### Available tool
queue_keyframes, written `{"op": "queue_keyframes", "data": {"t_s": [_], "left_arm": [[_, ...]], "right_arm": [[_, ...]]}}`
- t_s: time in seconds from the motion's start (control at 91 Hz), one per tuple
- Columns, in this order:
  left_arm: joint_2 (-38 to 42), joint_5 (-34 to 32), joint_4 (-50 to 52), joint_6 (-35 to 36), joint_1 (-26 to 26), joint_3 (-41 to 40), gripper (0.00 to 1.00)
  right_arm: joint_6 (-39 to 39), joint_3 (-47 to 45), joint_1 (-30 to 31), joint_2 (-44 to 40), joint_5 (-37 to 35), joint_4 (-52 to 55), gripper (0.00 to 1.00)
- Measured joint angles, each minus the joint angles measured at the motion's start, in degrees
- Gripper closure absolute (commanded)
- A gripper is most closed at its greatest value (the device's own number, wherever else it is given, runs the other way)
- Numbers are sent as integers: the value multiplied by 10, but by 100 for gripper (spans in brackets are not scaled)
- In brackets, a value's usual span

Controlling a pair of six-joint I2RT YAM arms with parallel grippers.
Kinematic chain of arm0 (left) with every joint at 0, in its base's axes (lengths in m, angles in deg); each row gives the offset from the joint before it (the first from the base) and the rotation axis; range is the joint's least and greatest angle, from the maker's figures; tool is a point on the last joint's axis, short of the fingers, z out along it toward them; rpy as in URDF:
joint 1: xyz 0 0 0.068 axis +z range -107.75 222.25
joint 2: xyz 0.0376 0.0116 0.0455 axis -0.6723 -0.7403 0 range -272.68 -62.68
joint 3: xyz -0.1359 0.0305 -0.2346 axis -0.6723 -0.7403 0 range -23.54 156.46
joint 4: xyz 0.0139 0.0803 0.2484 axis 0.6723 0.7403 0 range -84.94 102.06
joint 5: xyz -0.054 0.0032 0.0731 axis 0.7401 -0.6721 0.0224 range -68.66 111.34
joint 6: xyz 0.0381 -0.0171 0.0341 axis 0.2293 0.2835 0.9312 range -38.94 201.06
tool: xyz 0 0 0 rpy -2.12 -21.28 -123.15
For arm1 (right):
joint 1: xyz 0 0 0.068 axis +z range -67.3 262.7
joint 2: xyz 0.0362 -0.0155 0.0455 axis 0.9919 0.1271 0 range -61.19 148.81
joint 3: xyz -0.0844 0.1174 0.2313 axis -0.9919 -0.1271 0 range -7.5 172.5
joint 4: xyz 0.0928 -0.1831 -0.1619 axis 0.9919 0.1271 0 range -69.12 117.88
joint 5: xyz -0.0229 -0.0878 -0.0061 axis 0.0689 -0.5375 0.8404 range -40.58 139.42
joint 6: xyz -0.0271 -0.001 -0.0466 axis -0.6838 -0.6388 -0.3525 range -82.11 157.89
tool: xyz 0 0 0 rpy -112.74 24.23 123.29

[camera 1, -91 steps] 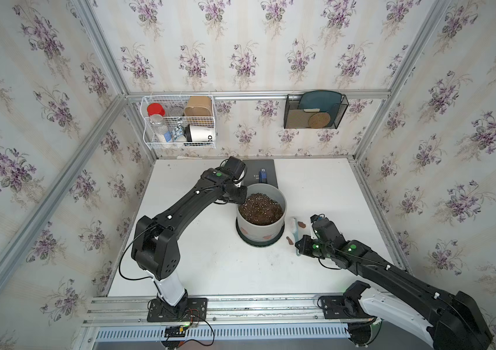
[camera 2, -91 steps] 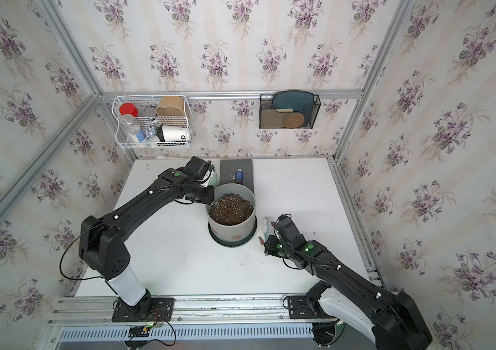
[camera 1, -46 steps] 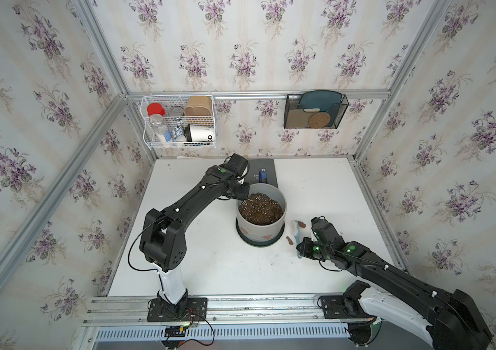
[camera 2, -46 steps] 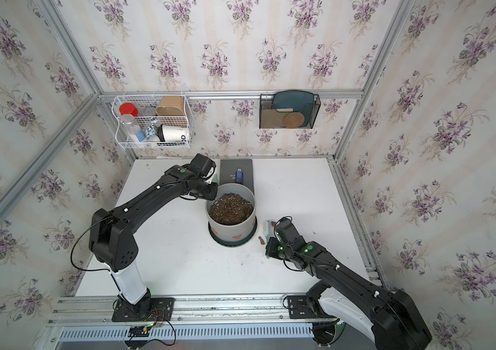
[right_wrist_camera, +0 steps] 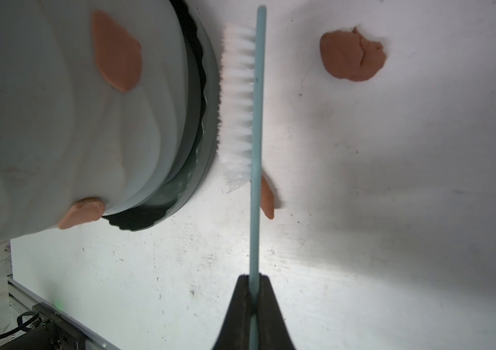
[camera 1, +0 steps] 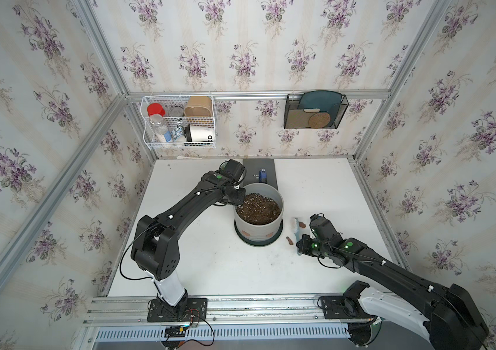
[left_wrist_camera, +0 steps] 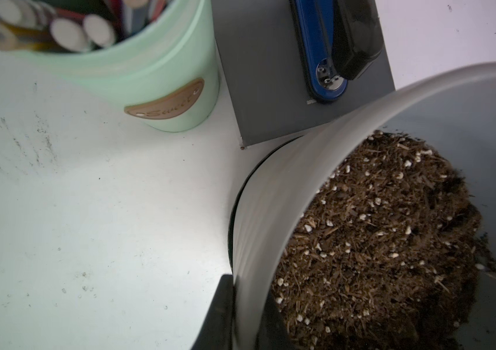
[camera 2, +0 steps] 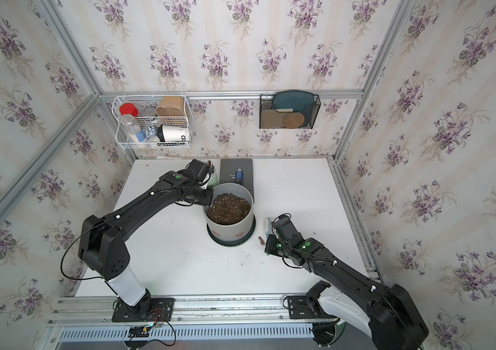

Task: Scrub the dried mud off the ceramic pot
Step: Rotate the pot on the tray, then brush off the soil from the pot.

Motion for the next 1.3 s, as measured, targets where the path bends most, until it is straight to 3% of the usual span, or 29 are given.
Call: {"op": "queue_keyframes", "data": {"t_s": [0.209,0.396,0.495,0.692,1.297], "left_arm": [[6,2,-2,-25,0,-7,98],[4,3,14,-26,-2,3,80],[2,23,24,-36,-2,12,77],[1,24,28,-38,-3,14,82],[2,7,28,-23,-6,10,98]], "right_arm": [[-14,0,0,38,21,-21,100],[-34,14,1,56,51,-52,100],[-46,26,1,76,55,-62,100],[-57,28,1,93,58,-70,100],[-56,37,3,32,48,-57,100]]}}
